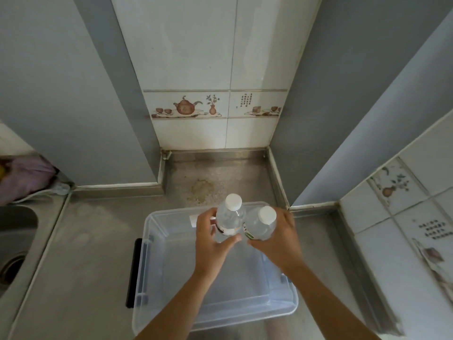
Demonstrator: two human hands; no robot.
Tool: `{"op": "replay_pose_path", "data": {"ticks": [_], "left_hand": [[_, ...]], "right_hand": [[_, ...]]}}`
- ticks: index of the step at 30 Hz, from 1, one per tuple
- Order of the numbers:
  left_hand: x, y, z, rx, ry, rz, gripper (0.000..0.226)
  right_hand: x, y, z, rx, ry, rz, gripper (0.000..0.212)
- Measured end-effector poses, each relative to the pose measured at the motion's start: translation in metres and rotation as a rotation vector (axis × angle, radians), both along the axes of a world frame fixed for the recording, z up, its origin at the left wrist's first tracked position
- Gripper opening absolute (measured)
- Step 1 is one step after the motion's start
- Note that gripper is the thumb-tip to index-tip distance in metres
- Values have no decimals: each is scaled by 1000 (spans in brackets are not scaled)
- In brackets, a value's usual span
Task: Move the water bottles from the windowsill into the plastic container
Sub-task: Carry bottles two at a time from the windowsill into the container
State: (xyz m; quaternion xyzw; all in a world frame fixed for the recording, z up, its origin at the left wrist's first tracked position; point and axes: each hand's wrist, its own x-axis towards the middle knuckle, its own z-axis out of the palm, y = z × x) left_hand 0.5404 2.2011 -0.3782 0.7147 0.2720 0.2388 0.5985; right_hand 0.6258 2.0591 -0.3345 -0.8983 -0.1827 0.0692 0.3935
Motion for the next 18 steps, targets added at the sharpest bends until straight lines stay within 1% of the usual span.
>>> {"op": "replay_pose_path", "data": {"ticks": [3,8,13,18], "left_hand": [[0,2,-4,22,9,-14,82],[-3,7,-4,122,49,-59,90],[-4,8,-5,184,83,-86,86],[-6,11,-6,169,109,-102,87]], "right_hand": [[2,3,1,5,12,-10,79],[2,7,0,36,-21,-35,75],[1,5,1,-8,-12,9,83],[-5,4,2,-17,-15,-6,83]]}}
